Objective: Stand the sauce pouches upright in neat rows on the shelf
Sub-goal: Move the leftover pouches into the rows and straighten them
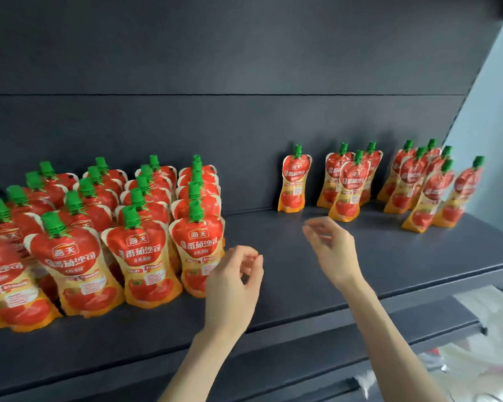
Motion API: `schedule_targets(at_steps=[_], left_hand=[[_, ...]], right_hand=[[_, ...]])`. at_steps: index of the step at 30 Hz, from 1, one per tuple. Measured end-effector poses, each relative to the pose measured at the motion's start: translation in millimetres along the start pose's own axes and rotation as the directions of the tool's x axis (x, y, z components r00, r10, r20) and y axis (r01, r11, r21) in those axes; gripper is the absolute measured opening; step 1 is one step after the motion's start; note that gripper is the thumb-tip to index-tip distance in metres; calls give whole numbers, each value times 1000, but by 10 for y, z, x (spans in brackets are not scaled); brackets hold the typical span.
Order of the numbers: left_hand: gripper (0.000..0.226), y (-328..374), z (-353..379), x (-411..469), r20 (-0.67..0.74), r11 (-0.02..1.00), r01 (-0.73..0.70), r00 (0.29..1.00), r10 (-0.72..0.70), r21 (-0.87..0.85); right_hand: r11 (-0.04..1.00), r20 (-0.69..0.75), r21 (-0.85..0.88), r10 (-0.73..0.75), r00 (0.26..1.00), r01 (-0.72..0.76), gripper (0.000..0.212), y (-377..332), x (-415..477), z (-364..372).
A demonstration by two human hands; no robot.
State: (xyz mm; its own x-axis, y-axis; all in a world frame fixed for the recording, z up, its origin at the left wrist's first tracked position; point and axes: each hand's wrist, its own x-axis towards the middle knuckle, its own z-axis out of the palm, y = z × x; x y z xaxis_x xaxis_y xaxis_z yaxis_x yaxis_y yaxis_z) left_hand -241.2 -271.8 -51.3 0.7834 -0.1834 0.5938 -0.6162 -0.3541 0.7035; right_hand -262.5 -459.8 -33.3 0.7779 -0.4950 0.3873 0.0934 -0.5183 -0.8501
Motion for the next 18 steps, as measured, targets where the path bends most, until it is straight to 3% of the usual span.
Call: schedule_targets(at_steps=[4, 8, 14, 18], left_hand=[[4, 166, 716, 417, -12, 999, -12, 1000, 11, -32], [12, 176, 1472, 915, -60, 989, 120, 990, -126, -92], [55, -2, 2141, 1430, -137, 930, 349, 922, -363, -115], [81, -203, 2349, 1732, -160, 903, 421, 889, -430, -87]], right_hand=[[998, -46, -13, -58, 997, 57, 9, 273, 559, -446], [994, -64, -49, -102, 993, 99, 17, 552, 1171, -861], [979, -41, -154, -139, 989, 131, 51, 968, 1823, -1136], [996, 15, -9, -94, 995, 94, 60, 1135, 2074, -1166]])
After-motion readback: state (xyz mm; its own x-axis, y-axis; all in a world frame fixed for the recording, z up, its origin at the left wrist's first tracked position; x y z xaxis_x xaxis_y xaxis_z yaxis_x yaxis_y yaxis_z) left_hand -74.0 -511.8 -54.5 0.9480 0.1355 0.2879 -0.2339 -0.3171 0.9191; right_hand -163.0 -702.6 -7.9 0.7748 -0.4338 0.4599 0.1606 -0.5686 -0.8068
